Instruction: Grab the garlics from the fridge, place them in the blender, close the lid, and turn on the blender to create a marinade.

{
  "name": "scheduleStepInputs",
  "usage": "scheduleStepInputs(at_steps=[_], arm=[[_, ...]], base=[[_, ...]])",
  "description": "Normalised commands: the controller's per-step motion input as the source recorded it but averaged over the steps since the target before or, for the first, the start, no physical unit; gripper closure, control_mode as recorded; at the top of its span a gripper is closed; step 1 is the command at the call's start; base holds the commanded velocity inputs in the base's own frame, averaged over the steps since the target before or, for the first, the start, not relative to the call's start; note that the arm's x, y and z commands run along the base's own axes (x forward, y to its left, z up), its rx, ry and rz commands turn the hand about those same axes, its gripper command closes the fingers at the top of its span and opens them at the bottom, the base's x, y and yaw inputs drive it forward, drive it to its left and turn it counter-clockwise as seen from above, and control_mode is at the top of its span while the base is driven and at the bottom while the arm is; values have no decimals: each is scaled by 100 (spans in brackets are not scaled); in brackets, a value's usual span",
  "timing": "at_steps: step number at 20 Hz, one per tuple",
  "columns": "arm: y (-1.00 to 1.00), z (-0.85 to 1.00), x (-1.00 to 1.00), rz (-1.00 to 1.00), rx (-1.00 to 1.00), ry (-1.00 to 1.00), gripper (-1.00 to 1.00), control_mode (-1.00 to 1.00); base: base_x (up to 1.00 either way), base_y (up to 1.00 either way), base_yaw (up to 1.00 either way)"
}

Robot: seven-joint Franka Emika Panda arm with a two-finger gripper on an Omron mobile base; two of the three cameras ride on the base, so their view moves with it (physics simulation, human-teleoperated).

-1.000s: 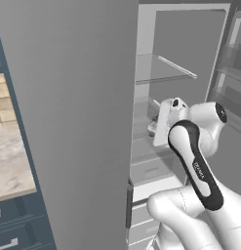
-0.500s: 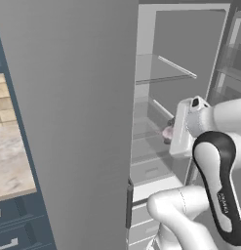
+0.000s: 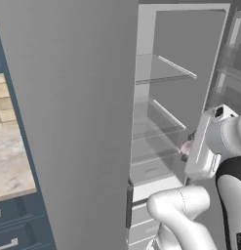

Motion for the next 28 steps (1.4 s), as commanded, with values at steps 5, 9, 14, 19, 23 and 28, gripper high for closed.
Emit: scheduleStepInputs(at_steps=[5,9,14,19,23,28], arm=[[11,-20,-44,-2,4,10,100,-100],[0,0,0,0,0,0,100,100],[0,0,0,0,0,0,100,100],[0,0,0,0,0,0,100,100],[0,0,0,0,0,0,100,100],[0,0,0,0,0,0,100,100]], base=[[0,0,0],[-100,27,-60],[-99,27,-78],[-77,14,-85],[-38,3,-94],[-2,0,-100]])
